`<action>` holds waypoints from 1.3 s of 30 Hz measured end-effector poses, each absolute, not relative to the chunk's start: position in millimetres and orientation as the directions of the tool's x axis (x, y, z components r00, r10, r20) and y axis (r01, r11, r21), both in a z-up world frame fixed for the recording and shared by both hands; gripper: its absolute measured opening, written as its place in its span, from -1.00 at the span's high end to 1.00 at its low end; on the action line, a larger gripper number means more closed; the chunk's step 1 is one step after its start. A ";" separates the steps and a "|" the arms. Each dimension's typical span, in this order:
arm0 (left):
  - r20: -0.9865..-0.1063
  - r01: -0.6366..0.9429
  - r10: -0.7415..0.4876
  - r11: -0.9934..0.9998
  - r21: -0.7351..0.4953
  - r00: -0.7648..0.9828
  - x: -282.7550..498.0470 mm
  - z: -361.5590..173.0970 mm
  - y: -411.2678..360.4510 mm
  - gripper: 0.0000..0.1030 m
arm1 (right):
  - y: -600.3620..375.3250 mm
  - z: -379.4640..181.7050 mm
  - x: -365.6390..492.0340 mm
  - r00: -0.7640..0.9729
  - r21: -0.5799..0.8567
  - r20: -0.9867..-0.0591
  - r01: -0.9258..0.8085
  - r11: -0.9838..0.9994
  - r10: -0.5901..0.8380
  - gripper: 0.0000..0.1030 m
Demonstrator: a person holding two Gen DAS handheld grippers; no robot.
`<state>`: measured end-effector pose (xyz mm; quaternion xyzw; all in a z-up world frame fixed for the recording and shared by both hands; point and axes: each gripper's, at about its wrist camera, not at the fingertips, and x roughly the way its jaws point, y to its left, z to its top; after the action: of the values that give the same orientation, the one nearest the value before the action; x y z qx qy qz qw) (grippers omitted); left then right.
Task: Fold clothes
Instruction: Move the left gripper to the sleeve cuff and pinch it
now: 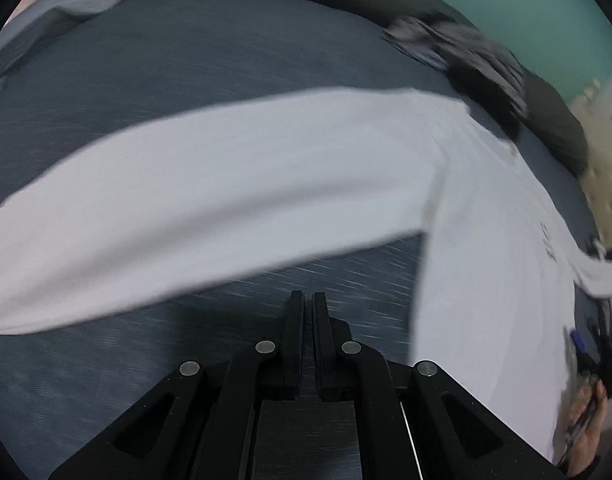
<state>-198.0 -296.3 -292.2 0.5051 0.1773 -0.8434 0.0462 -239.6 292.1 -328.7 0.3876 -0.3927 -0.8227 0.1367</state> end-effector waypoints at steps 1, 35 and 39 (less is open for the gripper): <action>-0.868 0.275 0.080 -0.931 -0.241 -0.490 -193.5 -288.8 -308.5 0.93 | 290.3 -328.7 -239.9 -0.660 0.747 -0.534 -0.077 -0.660 -0.528 -0.08; -0.810 0.547 -0.302 -0.837 -0.027 -0.503 -134.9 -258.5 -531.7 0.90 | 277.0 -332.3 -223.4 -0.677 0.661 -0.591 -0.095 -0.744 -0.438 -0.08; -0.779 0.539 -0.359 -0.841 0.032 -0.514 -152.8 -227.6 -539.2 0.90 | 276.5 -332.8 -223.3 -0.675 0.655 -0.596 -0.095 -0.750 -0.435 -0.08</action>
<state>-152.8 -539.2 -227.6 0.4189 0.1079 -0.8633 0.2600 -223.3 276.5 -332.8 0.3906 -0.3392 -0.8499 0.1000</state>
